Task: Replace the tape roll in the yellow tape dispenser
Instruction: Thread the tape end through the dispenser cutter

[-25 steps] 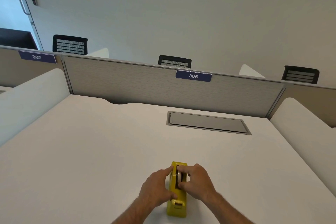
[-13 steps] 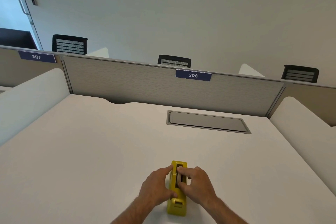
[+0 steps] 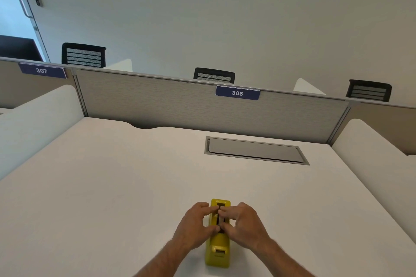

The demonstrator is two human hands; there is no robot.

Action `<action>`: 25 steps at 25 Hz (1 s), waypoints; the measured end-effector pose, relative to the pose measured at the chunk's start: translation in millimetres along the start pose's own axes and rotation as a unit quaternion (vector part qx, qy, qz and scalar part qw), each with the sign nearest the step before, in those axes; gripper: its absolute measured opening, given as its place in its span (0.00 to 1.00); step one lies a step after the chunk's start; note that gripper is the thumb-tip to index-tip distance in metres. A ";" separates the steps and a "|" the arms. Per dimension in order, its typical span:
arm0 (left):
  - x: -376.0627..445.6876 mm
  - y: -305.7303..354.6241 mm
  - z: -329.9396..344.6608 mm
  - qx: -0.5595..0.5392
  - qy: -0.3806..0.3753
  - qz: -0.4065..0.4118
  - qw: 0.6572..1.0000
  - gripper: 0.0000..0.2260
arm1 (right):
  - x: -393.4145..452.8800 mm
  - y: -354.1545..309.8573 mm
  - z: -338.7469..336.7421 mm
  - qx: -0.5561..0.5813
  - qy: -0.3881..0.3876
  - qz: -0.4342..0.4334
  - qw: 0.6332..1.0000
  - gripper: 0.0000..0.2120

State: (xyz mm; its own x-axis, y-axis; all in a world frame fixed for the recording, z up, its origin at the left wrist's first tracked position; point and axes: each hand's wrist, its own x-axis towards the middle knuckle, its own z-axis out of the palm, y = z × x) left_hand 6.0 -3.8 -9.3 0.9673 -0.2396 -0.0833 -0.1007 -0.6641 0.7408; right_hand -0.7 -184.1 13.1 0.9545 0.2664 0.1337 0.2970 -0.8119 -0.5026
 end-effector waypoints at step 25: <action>-0.7 11.6 -4.2 0.061 -0.003 0.011 0.998 0.26 | 5.5 6.1 -11.1 -0.099 -0.012 -0.131 0.986 0.09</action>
State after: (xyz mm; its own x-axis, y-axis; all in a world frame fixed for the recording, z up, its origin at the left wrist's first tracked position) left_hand 5.1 -8.4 2.2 0.9634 -0.2585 -0.0717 -0.1495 -0.7394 0.6564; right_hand 6.7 -193.3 20.2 0.8440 0.4915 0.2148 0.5352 -0.7980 -0.2770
